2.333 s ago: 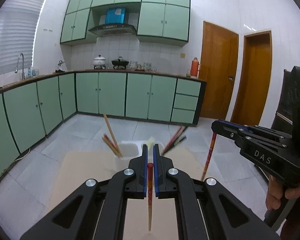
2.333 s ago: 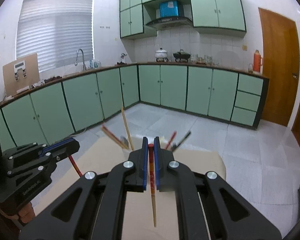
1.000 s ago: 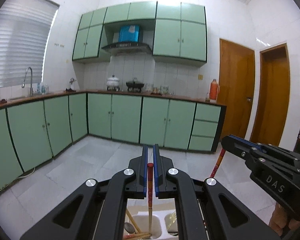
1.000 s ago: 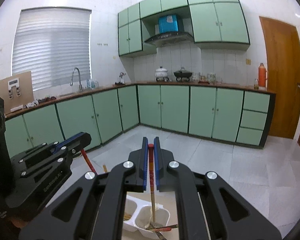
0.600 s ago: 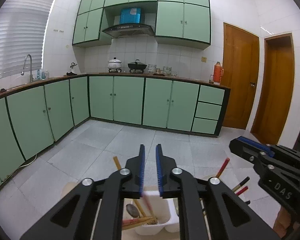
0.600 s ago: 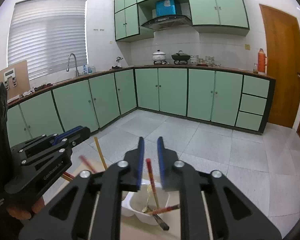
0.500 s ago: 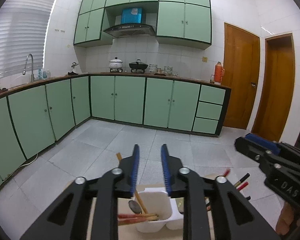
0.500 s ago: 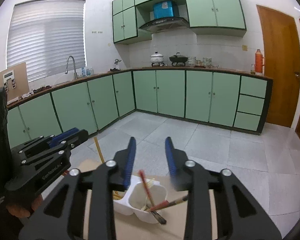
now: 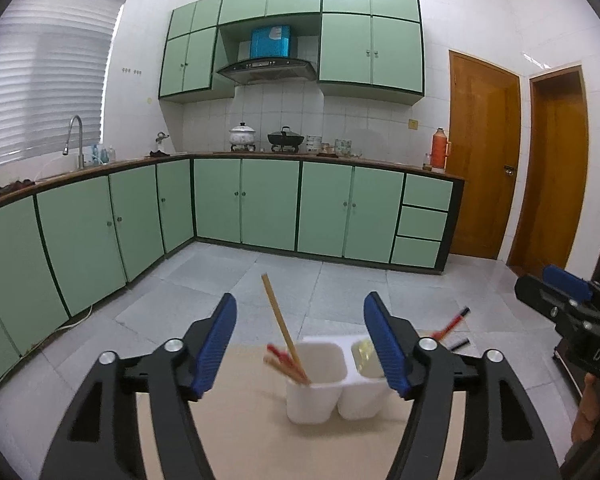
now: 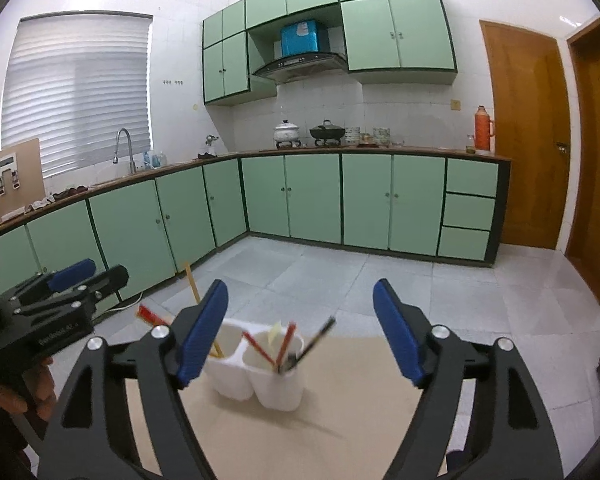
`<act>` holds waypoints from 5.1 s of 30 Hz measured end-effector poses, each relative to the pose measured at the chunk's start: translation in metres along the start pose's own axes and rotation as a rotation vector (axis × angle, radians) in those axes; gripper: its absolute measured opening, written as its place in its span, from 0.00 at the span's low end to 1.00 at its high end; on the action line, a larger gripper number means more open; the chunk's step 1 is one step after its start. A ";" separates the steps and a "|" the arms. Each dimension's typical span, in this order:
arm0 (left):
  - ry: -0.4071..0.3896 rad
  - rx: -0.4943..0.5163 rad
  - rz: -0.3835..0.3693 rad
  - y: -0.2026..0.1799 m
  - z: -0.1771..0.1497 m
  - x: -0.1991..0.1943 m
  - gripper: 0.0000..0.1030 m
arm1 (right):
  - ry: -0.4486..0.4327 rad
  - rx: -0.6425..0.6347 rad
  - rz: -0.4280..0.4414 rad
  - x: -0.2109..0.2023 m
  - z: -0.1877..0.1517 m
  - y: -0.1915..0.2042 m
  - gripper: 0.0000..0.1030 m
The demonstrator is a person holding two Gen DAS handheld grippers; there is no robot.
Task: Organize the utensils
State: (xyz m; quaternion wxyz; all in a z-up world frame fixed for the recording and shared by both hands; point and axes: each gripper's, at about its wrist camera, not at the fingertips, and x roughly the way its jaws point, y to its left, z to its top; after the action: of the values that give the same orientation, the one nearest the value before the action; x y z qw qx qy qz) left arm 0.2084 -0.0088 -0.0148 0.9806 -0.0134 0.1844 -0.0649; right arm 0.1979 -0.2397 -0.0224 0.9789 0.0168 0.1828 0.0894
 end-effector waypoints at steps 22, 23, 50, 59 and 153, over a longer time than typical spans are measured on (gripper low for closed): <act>0.078 0.042 -0.028 -0.014 -0.054 -0.066 0.89 | 0.120 -0.066 0.034 -0.047 -0.044 0.024 0.95; 0.079 0.043 -0.026 -0.015 -0.055 -0.067 0.89 | 0.125 -0.068 0.035 -0.047 -0.045 0.024 0.95; 0.066 0.033 -0.018 -0.010 -0.057 -0.074 0.89 | 0.126 -0.068 0.042 -0.046 -0.048 0.024 0.95; 0.064 0.032 -0.016 -0.009 -0.057 -0.074 0.89 | 0.127 -0.070 0.041 -0.044 -0.047 0.026 0.95; 0.063 0.030 -0.015 -0.004 -0.057 -0.075 0.89 | 0.122 -0.070 0.042 -0.038 -0.043 0.028 0.95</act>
State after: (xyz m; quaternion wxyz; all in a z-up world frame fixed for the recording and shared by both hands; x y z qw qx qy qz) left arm 0.1175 -0.0034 -0.0403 0.9739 0.0020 0.2140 -0.0756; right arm 0.1430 -0.2194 -0.0472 0.9638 -0.0188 0.2386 0.1173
